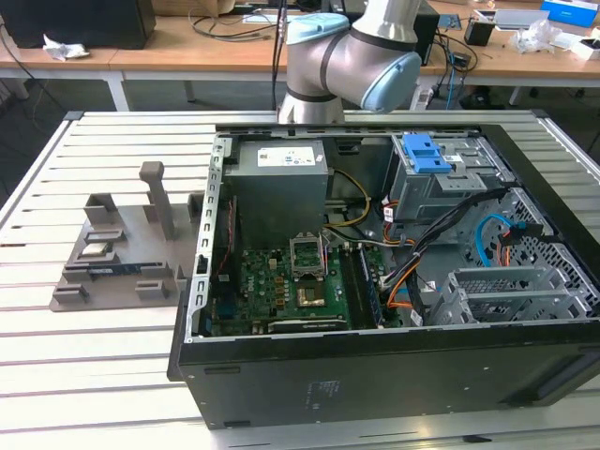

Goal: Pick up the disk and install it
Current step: 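Pick up the disk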

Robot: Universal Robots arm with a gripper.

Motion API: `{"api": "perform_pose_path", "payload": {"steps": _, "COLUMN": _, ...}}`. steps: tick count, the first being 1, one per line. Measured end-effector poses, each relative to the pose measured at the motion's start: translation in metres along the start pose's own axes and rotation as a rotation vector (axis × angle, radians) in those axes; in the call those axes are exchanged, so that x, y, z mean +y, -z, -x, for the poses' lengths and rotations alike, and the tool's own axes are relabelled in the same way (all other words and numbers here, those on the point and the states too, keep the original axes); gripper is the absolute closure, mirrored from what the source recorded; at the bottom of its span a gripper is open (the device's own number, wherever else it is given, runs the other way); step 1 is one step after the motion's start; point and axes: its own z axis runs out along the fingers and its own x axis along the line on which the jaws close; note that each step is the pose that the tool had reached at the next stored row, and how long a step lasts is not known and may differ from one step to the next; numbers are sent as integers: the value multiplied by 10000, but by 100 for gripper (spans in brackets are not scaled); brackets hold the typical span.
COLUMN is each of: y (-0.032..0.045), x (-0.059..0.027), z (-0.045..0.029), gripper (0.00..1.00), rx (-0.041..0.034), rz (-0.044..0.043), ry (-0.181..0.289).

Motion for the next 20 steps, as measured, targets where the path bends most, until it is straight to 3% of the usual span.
{"api": "perform_pose_path", "payload": {"steps": 3, "y": -31, "x": -74, "z": -109, "gripper": 64, "rx": -6, "rz": 1, "ry": 0}}
{"api": "perform_pose_path", "payload": {"steps": 12, "y": -113, "x": -442, "z": -372, "gripper": 64, "rx": -4, "rz": 40, "ry": -1}}
{"api": "perform_pose_path", "payload": {"steps": 14, "y": -128, "x": -515, "z": -403, "gripper": 64, "rx": -4, "rz": 52, "ry": -2}}
{"api": "perform_pose_path", "payload": {"steps": 16, "y": -155, "x": -660, "z": -453, "gripper": 64, "rx": -6, "rz": 74, "ry": 1}}
{"api": "perform_pose_path", "payload": {"steps": 20, "y": -187, "x": -848, "z": -483, "gripper": 64, "rx": -2, "rz": 105, "ry": -1}}
